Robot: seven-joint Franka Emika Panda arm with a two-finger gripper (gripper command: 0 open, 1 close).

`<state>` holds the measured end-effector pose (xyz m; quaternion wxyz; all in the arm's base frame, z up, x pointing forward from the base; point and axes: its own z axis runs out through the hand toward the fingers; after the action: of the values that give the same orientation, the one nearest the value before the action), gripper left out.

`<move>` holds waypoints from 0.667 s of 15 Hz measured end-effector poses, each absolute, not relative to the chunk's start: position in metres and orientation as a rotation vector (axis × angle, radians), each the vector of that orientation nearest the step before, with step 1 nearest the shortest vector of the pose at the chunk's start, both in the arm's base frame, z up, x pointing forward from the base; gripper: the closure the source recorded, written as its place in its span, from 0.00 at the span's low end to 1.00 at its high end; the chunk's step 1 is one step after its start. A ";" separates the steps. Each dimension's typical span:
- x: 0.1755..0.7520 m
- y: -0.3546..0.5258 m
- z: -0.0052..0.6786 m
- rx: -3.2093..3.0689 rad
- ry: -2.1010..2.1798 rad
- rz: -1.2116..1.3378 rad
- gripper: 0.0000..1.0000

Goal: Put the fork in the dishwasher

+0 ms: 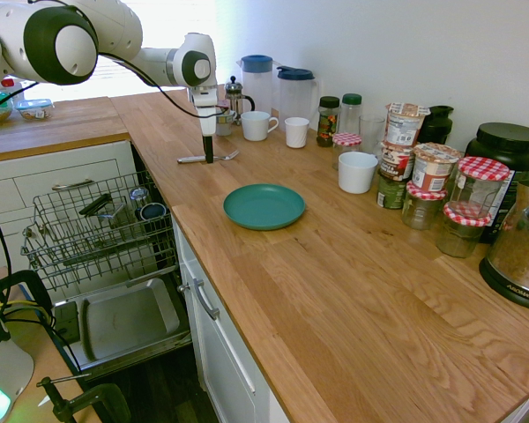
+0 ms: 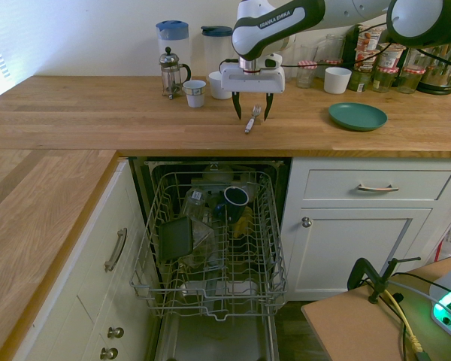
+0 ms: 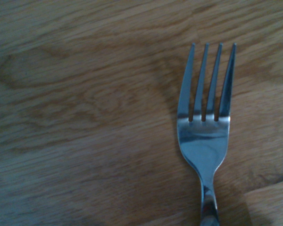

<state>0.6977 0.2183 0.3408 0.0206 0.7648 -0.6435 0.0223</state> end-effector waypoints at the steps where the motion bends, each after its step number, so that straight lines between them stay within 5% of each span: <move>1: 0.698 0.219 0.340 2.371 -2.001 0.070 1.00; 10: 0.697 0.220 0.337 2.397 -2.047 0.070 1.00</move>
<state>0.6965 0.2197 0.3372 -0.0054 0.7602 -0.6493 0.0223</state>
